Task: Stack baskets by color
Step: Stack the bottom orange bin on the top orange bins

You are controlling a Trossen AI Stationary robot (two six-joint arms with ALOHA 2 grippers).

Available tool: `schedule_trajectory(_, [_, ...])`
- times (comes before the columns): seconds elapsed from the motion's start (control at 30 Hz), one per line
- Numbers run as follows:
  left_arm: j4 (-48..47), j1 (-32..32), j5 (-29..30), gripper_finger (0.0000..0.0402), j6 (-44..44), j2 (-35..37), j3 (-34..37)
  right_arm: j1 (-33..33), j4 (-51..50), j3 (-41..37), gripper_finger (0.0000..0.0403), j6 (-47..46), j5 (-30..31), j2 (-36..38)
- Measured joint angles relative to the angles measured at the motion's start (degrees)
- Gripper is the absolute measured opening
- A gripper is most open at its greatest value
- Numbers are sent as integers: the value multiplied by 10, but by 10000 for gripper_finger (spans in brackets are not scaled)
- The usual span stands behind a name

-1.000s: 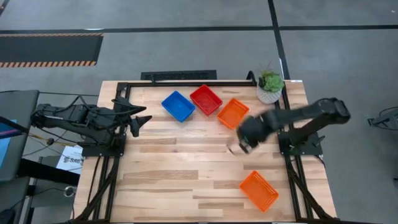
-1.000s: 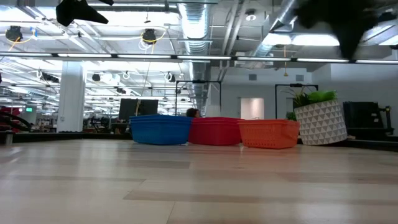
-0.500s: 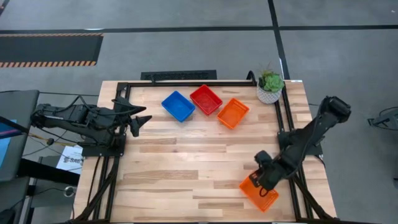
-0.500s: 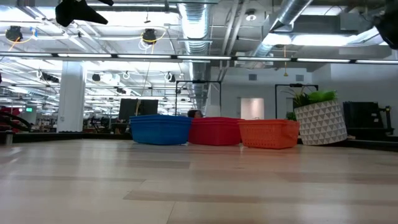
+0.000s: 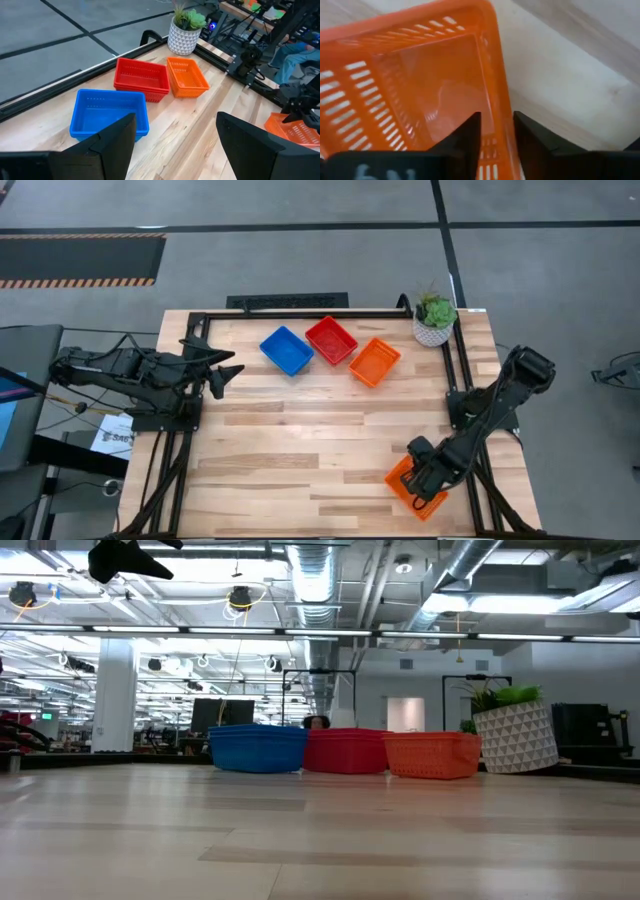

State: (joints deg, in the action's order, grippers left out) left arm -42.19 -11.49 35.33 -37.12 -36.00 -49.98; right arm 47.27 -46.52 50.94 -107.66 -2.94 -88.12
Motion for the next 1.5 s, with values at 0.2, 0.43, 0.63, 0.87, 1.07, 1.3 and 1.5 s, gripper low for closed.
schedule_trajectory(0.2, [0,0,0,263,0,0,0,-19,5,0,18,-17,12,1])
schedule_trajectory(0.43, [-1,0,0,263,0,0,0,-95,6,0,8,17,156,67])
schedule_trajectory(0.63, [-4,0,0,263,0,0,0,-176,1,0,9,60,357,172])
schedule_trajectory(0.87, [-5,0,0,263,0,0,0,-288,-8,-33,10,121,432,276])
schedule_trajectory(1.07, [-5,0,12,263,0,0,0,-374,91,-127,8,140,435,357])
schedule_trajectory(1.3, [-5,0,29,263,0,0,0,-445,241,-176,10,194,438,404])
schedule_trajectory(1.5, [-5,0,30,263,-5,0,0,-469,265,-207,21,133,431,368])
